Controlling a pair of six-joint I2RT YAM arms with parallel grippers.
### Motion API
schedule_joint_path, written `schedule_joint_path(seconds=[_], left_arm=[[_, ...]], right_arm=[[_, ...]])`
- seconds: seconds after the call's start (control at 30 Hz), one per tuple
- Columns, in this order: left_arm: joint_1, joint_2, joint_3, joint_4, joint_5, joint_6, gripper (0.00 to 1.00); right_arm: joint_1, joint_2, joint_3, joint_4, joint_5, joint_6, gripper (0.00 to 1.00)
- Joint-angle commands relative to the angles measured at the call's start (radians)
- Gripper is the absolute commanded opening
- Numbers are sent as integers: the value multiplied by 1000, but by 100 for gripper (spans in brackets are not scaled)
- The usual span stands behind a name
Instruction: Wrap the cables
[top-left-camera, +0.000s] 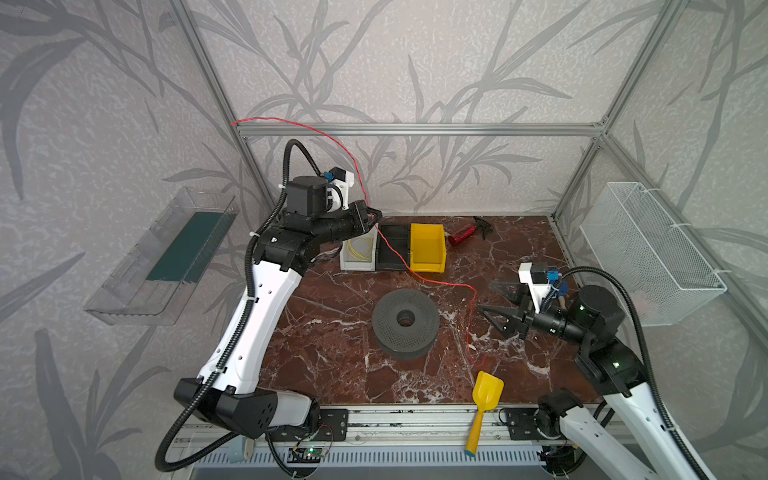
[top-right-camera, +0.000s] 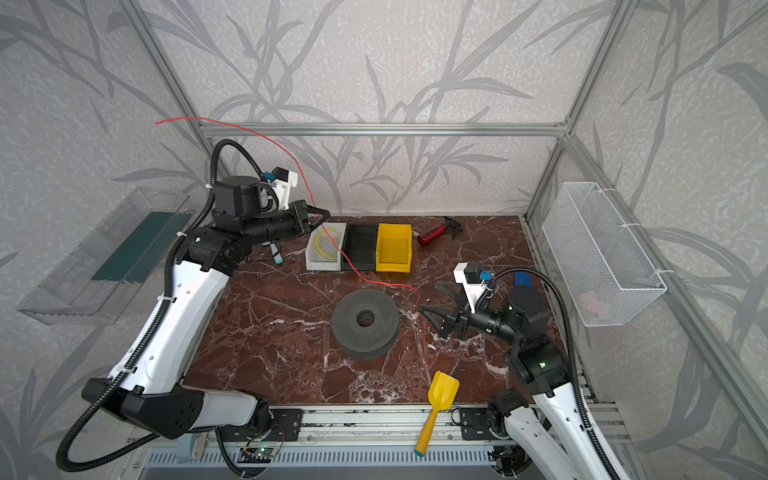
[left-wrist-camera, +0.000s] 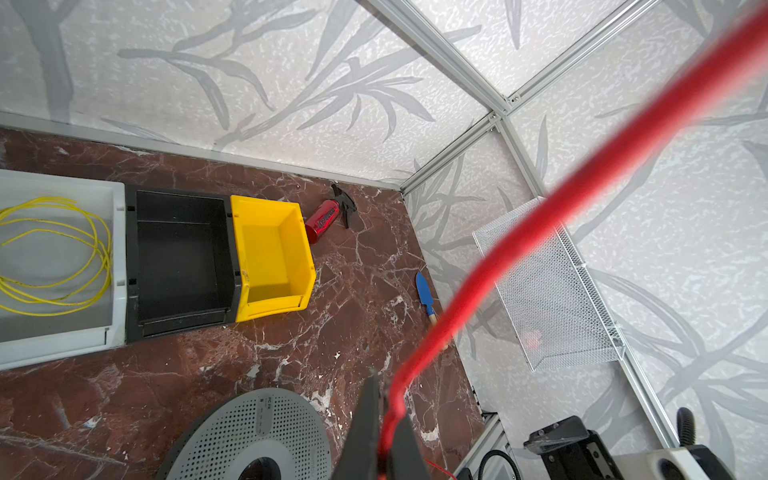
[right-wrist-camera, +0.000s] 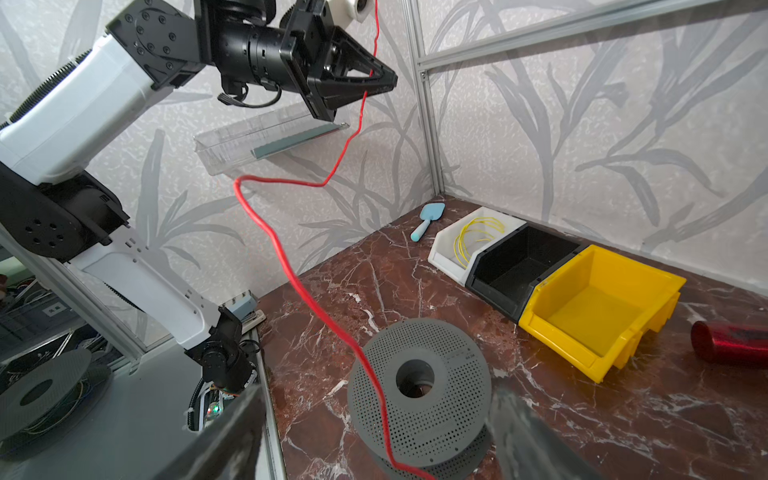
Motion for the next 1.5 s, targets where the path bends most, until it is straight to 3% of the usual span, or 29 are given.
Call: schedule_joint_path(seconds=[0.0,0.17,0.37,0.47,0.6,0.67,0.8,0.93,1.07,1.3,1.47], left_arm=[[2,4,42,-14,33,-24,0],[2,14,65,-17,67,-40,0],[3,16,85,-41,86,-39,0],[3,16,93,-57,89,-33,0],[4,22,114,-75,87,-25,0],[9,22,121,-82,67,-28,0],[77,9,94,-29,41,-105,0],[203,46,140,12,4,-206,0],[253,82,242,2,-113,-207,0],[315,144,396,-19,-243,-230,0],[325,188,425,-70,-217,-206,0]], right_arm=[[45,22,-12,76,16,-15,84],[134,91,-12,93,127,-88,84],[138,116,-62,188,252,-102,77],[138,135,-60,194,251,-113,59],[137,154,-56,195,236,-115,14],[138,145,-64,192,264,-113,1],[138,119,-80,105,449,-106,0],[137,157,-84,-40,679,-3,0],[137,213,-94,-149,774,15,0],[137,316,-52,-285,755,15,0],[138,388,9,-314,512,59,0]])
